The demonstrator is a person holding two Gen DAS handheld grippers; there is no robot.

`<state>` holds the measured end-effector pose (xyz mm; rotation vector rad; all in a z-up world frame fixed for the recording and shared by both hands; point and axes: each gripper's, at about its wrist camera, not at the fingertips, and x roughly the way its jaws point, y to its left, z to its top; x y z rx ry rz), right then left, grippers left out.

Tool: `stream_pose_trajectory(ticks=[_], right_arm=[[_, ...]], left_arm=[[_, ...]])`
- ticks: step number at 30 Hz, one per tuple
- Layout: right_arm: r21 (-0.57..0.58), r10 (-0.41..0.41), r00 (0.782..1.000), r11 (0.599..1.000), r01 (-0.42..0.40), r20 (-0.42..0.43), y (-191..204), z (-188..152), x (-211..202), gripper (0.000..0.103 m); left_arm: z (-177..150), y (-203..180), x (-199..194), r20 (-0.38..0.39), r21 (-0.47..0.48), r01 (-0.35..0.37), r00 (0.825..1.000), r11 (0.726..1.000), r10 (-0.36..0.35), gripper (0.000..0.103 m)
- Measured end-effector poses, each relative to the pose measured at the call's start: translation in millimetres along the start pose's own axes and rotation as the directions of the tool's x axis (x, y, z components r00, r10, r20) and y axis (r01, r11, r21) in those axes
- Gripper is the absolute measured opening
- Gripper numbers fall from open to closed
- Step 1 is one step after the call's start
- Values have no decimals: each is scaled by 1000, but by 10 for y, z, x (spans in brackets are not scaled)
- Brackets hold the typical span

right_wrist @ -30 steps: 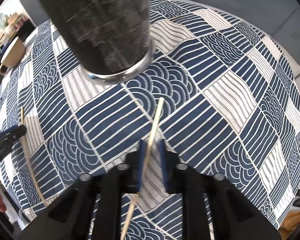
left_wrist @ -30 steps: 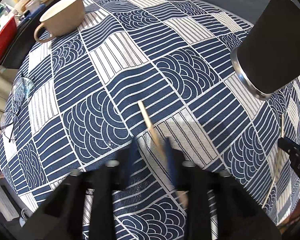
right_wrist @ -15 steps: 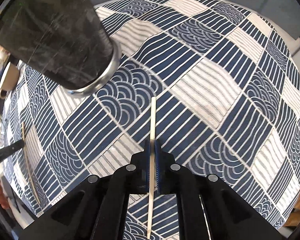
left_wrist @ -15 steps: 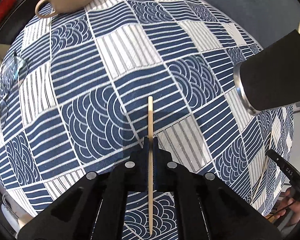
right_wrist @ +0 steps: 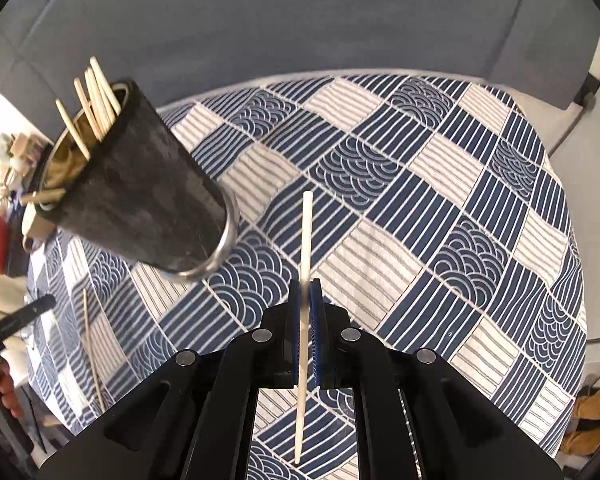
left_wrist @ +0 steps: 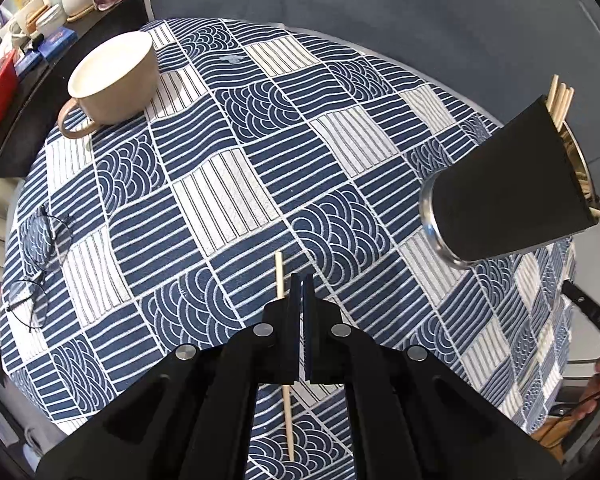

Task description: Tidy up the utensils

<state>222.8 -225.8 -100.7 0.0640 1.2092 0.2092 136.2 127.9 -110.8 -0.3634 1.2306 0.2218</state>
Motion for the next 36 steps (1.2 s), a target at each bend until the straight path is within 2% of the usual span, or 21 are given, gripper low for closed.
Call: stream_pose_trajectory(ticks=[3, 4, 5, 7, 12, 17, 18, 21, 23, 26, 30, 32, 36], right_arm=[[-7, 4, 1000, 1000, -4, -2, 39, -1, 15, 4], [-9, 4, 1000, 1000, -4, -5, 46, -8, 21, 4], [-8, 6, 1000, 1000, -6, -8, 48, -12, 34, 4], [-10, 5, 1000, 1000, -5, -19, 65, -26, 78, 4], [-19, 3, 999, 1000, -3, -33, 85, -62, 138, 4], [-23, 1, 999, 1000, -2, -39, 88, -59, 153, 4], [-24, 1, 999, 1000, -2, -39, 88, -58, 155, 4], [-21, 3, 999, 1000, -4, -36, 88, -51, 151, 4], [-18, 8, 999, 1000, -9, -33, 95, -49, 143, 4], [-16, 15, 999, 1000, -15, -29, 107, -46, 133, 4], [-18, 19, 1000, 1000, -19, -21, 101, -27, 95, 4], [-12, 20, 1000, 1000, -20, -8, 78, 3, 43, 4], [3, 34, 999, 999, -34, 25, 31, 91, -88, 4]], left_arm=[[-39, 17, 103, -29, 6, -22, 999, 1000, 22, 3], [-51, 11, 147, -36, 8, -26, 999, 1000, 26, 8], [-58, 16, 181, -44, 7, -30, 999, 1000, 30, 19], [-81, 43, 247, -61, 0, -44, 997, 999, 44, 34], [-135, 53, 434, -111, 2, -71, 991, 997, 71, 43], [-192, 20, 578, -152, 20, -94, 984, 995, 96, 43], [-204, 10, 608, -160, 26, -101, 982, 994, 104, 43], [-198, -50, 604, -135, 73, -122, 982, 990, 131, 31], [-173, -37, 592, -127, 77, -116, 984, 990, 125, 11], [-137, 30, 575, -132, 53, -92, 986, 994, 99, 6], [-88, 145, 545, -142, -3, -44, 989, 999, 43, 5], [-53, 191, 513, -143, -14, -37, 989, 999, 34, 0], [50, 317, 403, -125, -29, -26, 992, 999, 22, 0]])
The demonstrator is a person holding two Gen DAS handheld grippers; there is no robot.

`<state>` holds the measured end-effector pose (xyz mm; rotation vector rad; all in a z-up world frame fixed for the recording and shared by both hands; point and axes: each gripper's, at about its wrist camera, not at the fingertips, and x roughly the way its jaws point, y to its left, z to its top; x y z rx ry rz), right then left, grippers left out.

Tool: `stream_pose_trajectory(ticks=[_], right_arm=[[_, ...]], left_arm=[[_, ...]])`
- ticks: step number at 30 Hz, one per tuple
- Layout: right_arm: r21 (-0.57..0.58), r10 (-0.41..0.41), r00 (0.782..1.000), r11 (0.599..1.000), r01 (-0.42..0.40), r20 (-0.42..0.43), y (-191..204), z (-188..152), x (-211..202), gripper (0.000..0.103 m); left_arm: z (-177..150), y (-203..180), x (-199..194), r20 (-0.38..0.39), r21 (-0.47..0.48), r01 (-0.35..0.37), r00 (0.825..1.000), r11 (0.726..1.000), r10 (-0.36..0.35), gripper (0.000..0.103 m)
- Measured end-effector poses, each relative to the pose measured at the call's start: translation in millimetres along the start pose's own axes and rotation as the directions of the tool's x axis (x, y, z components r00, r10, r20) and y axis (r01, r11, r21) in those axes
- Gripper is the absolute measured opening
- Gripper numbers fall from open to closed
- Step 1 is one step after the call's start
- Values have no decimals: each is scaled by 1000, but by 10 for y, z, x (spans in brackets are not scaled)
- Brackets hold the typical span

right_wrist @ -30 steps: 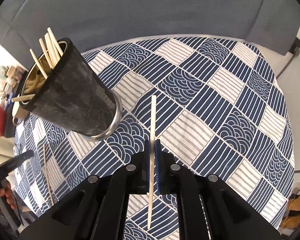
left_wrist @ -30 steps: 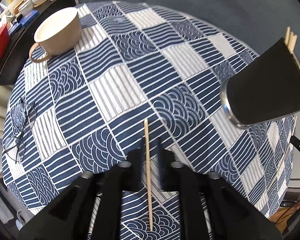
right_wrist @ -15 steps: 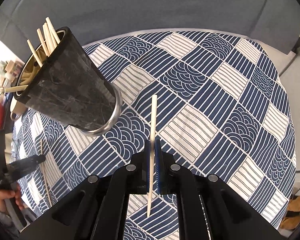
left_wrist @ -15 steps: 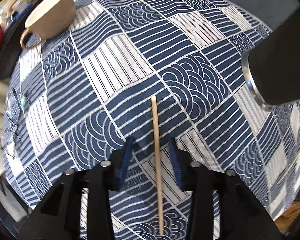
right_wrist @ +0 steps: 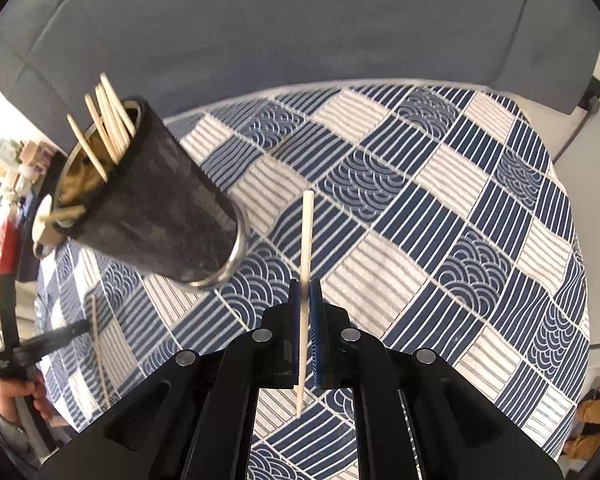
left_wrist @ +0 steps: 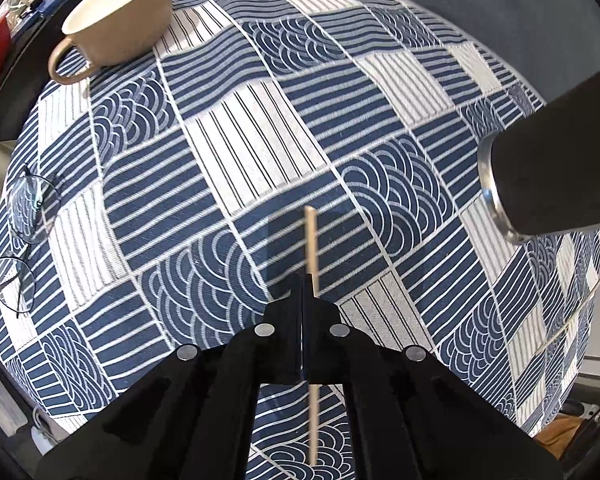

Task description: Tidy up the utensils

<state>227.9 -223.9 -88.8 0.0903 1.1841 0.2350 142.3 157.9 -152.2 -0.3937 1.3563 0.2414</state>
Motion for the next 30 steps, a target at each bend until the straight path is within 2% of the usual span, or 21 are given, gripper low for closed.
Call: stream_pose_trajectory(ticks=[7, 9, 10, 13, 18, 21, 23, 24, 25, 26, 30], right_arm=[[1, 16, 999, 1000, -16, 31, -3, 115, -118, 4], [-5, 20, 1000, 1000, -19, 24, 20, 119, -101, 4], [-13, 22, 1000, 1000, -22, 18, 39, 120, -88, 4], [-25, 21, 1000, 999, -21, 0, 77, 95, -37, 4], [-39, 20, 999, 999, -22, -45, 96, 0, 93, 4], [-31, 18, 995, 999, -21, -93, 59, -54, 215, 6], [-23, -12, 993, 1000, 9, -116, 40, -88, 301, 14], [-22, -20, 991, 1000, 17, -130, 26, -104, 339, 22], [-21, -31, 989, 999, 28, -147, 15, -125, 395, 44], [-25, -47, 987, 999, 44, -155, 12, -147, 441, 53], [-31, -55, 979, 998, 50, -194, 27, -172, 620, 51]], left_arm=[[26, 36, -77, 13, 14, 38, 999, 999, -38, 0], [28, -26, -46, 6, 33, 25, 1000, 999, -25, 0], [-37, -122, -12, 5, 36, 20, 1000, 999, -20, 2], [-81, -241, 71, -13, 44, 0, 1000, 999, 0, 21], [-94, -271, 191, -43, 63, -41, 998, 997, 44, 23], [-61, -336, 289, -50, 62, -39, 998, 997, 42, 23], [-40, -397, 314, -44, 87, -64, 997, 994, 68, 23], [-30, -432, 327, -40, 102, -80, 996, 992, 84, 23], [-18, -476, 352, -35, 113, -91, 995, 989, 96, 23], [-15, -503, 361, -26, 126, -104, 994, 987, 108, 24], [3, -511, 375, -11, 124, -102, 994, 987, 105, 24]])
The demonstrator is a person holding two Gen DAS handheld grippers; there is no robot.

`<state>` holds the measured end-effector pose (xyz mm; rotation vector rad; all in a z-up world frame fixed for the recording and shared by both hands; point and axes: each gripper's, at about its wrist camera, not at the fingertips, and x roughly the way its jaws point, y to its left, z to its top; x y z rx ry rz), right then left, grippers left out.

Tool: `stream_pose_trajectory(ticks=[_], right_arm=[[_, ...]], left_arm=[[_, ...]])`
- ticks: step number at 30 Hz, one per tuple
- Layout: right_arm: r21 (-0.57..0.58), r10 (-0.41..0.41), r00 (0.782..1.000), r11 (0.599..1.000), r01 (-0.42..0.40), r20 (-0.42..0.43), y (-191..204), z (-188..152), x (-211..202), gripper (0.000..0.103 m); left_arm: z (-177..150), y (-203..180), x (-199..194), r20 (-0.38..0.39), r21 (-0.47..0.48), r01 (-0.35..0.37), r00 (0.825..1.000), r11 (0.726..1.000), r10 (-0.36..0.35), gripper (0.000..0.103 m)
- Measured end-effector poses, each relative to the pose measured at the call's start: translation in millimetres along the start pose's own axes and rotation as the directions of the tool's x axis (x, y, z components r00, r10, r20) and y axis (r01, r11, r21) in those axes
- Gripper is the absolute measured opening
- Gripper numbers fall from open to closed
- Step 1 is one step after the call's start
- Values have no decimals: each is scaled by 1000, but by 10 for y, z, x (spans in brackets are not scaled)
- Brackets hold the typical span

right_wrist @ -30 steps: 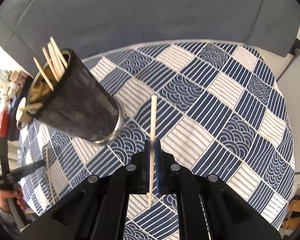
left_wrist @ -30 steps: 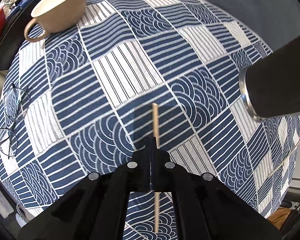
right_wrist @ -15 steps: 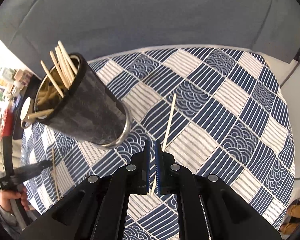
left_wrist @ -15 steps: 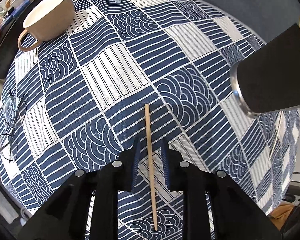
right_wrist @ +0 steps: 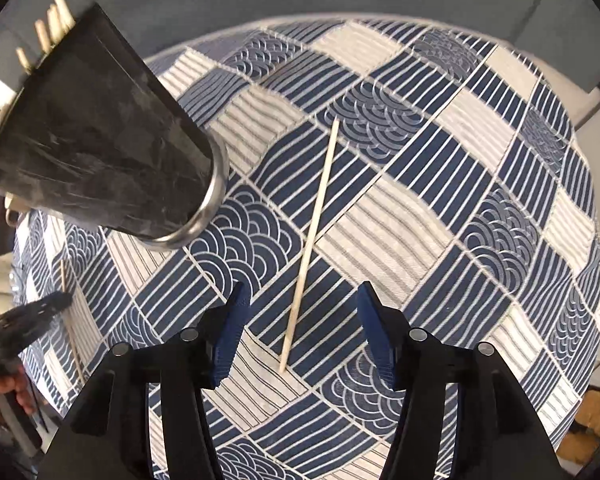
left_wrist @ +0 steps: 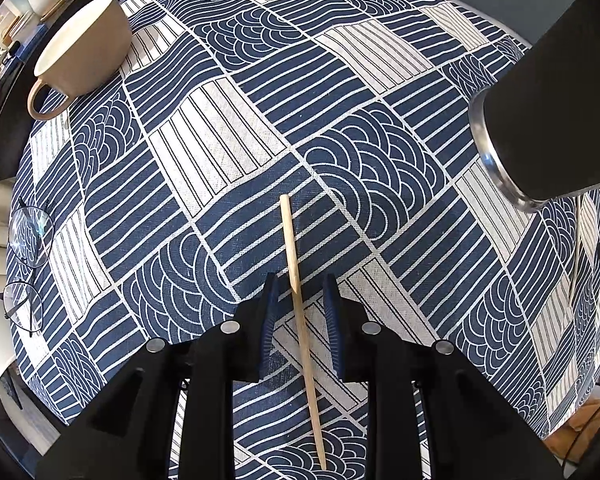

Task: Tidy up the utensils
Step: 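Close both grippers firmly on the wooden stick, then lift the stick with both grippers and carry it over the holder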

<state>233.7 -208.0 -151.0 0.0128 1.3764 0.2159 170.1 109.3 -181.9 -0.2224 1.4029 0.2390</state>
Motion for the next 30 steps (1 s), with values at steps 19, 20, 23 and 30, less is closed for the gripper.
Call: stream_pose_trajectory(ticks=[19, 20, 23, 30], right_arm=[[88, -32, 997, 995, 38, -69, -263, -107, 207, 4], [107, -16, 997, 994, 24, -70, -322, -126, 188, 4], [163, 37, 998, 986, -28, -52, -511, -172, 80, 4], [242, 120, 991, 962, -131, 60, -813, -169, -321, 4]], left_arm=[[-297, 71, -149, 21, -35, 72, 997, 997, -71, 6], [-297, 110, -153, 15, -50, 90, 996, 995, -89, 5], [-327, 214, -163, 10, -88, 116, 993, 989, -116, 4], [-307, 535, -279, 23, -154, 119, 993, 981, -117, 4]])
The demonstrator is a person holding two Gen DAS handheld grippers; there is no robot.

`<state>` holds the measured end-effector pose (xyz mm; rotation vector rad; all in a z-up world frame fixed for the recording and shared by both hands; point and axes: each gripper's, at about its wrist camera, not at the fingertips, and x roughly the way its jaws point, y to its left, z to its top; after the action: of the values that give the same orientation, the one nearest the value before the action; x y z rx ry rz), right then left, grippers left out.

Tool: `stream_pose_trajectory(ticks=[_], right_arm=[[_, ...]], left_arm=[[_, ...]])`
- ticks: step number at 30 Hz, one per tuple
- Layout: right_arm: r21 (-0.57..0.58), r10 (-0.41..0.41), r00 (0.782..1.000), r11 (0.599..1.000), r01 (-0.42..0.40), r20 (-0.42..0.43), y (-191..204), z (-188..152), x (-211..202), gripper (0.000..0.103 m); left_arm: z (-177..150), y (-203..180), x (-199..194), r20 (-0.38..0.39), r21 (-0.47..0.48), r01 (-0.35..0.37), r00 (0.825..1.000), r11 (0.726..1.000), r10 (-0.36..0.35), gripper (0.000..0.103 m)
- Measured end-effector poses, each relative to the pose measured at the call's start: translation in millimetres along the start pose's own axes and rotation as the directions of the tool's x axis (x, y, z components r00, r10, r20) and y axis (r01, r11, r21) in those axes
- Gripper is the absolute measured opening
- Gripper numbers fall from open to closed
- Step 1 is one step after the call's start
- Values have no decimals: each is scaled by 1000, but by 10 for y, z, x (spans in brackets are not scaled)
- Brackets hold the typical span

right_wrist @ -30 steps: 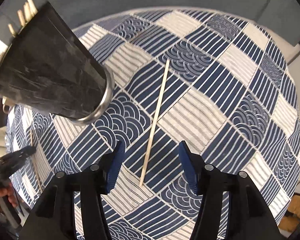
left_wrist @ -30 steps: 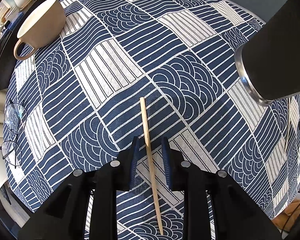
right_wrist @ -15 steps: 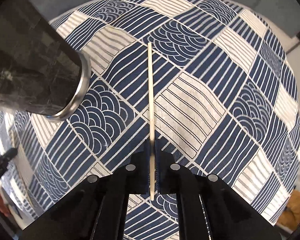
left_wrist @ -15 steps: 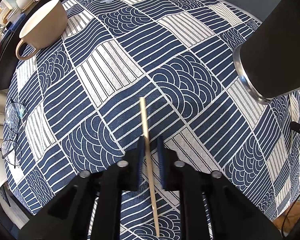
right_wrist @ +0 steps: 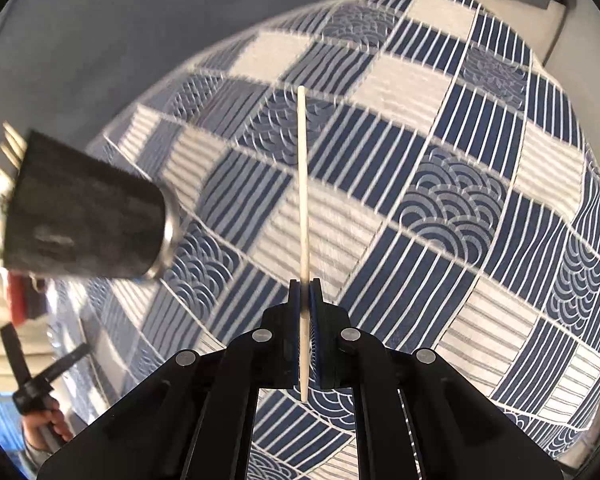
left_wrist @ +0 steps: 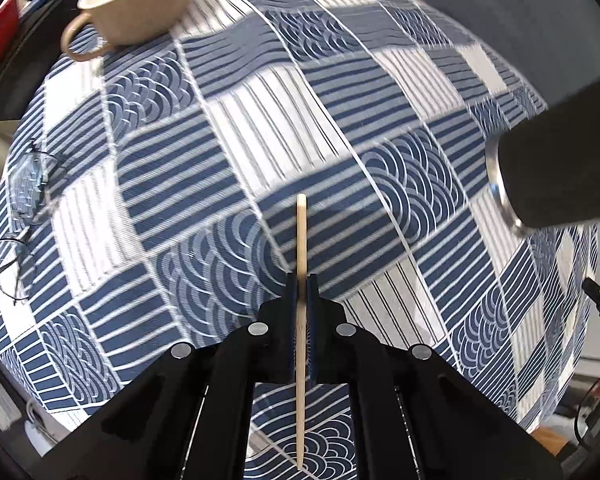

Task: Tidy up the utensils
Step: 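Lift the stick with both grippers and carry it over the holder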

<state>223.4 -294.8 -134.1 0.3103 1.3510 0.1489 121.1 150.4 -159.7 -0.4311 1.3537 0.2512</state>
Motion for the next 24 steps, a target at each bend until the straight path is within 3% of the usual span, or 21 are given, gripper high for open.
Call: stream_pose_trajectory(ticks=[7, 14, 24], right_arm=[[-53, 71, 992, 996, -66, 106, 243, 277, -388, 4], [-137, 116, 974, 986, -91, 192, 626, 447, -726, 4], [-259, 187, 942, 959, -114, 279, 1099, 564, -1112, 4]], left_arm=[[235, -14, -498, 108, 8, 17, 994, 1000, -18, 4], [540, -408, -986, 218, 87, 50, 974, 995, -68, 4], [854, -1054, -1673, 364, 199, 97, 917, 975, -165, 4]])
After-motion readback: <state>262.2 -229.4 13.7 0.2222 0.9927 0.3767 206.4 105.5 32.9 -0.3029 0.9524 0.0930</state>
